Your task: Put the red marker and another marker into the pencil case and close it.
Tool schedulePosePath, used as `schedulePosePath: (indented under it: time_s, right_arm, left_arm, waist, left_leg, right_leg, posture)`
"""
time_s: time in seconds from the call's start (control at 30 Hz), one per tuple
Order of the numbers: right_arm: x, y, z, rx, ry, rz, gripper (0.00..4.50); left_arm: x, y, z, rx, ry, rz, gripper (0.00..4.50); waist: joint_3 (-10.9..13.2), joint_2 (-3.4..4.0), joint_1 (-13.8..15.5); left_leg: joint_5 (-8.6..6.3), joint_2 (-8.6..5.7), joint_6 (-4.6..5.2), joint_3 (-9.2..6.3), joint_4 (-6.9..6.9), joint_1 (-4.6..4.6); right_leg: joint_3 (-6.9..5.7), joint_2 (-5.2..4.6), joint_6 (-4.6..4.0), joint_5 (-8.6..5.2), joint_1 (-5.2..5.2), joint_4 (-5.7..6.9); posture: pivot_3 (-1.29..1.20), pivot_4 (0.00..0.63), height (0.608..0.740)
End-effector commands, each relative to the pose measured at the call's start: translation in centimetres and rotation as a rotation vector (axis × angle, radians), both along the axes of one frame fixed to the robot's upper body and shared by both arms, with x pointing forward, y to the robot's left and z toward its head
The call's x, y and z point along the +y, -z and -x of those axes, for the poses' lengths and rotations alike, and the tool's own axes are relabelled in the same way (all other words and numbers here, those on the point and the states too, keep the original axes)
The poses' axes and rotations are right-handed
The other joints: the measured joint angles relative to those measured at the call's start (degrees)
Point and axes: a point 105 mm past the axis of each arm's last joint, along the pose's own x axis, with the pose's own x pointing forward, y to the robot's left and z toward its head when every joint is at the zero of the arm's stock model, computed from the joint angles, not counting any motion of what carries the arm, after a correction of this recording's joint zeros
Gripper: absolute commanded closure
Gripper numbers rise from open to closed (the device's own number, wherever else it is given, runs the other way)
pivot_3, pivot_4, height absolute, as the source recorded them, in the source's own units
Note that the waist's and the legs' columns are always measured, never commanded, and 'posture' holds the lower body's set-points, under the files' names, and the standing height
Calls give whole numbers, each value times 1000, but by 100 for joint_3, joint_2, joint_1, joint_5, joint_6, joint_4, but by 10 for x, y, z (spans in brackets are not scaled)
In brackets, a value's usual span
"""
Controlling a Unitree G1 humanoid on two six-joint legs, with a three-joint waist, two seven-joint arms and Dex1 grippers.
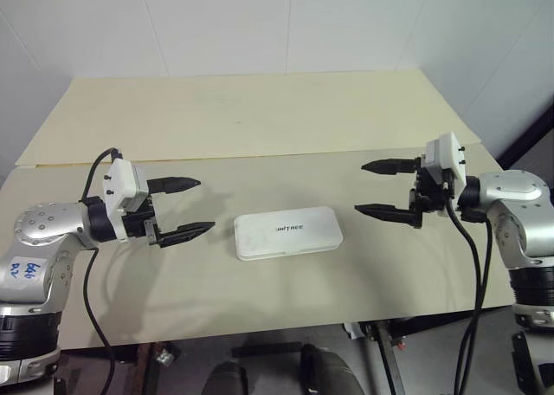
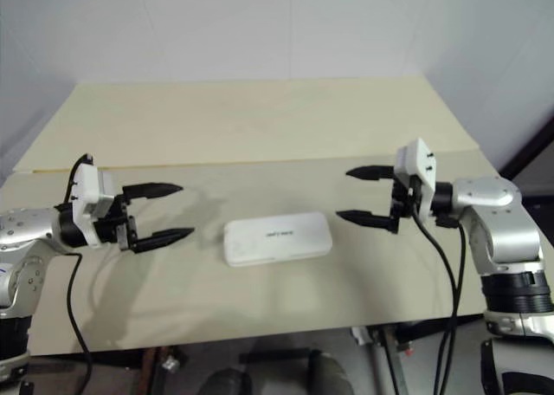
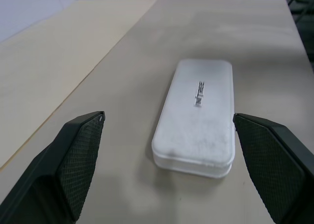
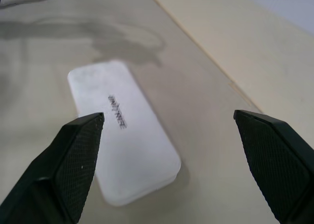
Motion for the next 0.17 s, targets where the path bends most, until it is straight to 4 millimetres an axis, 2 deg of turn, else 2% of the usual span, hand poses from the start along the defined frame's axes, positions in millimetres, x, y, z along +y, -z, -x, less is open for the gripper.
schedulePosePath:
  time_s: [0.03,0.17]
  right_arm:
    - [-10,-4,1,-22,16,16,0]
    - [-11,0,3,-26,12,48,0]
  left_arm:
    - [14,-7,-2,-50,-50,-24,33]
    - [16,-9,-2,-67,-52,-53,33]
  waist:
    - [0,0,-2]
    - [0,0,-9]
  left_leg:
    - [0,0,0,1,1,1]
    - [0,0,0,2,1,3]
  right_leg:
    - [0,0,0,0,0,0]
    - [0,0,-2,-1,0,3]
  posture:
    - [0,150,740]
    - [0,150,740]
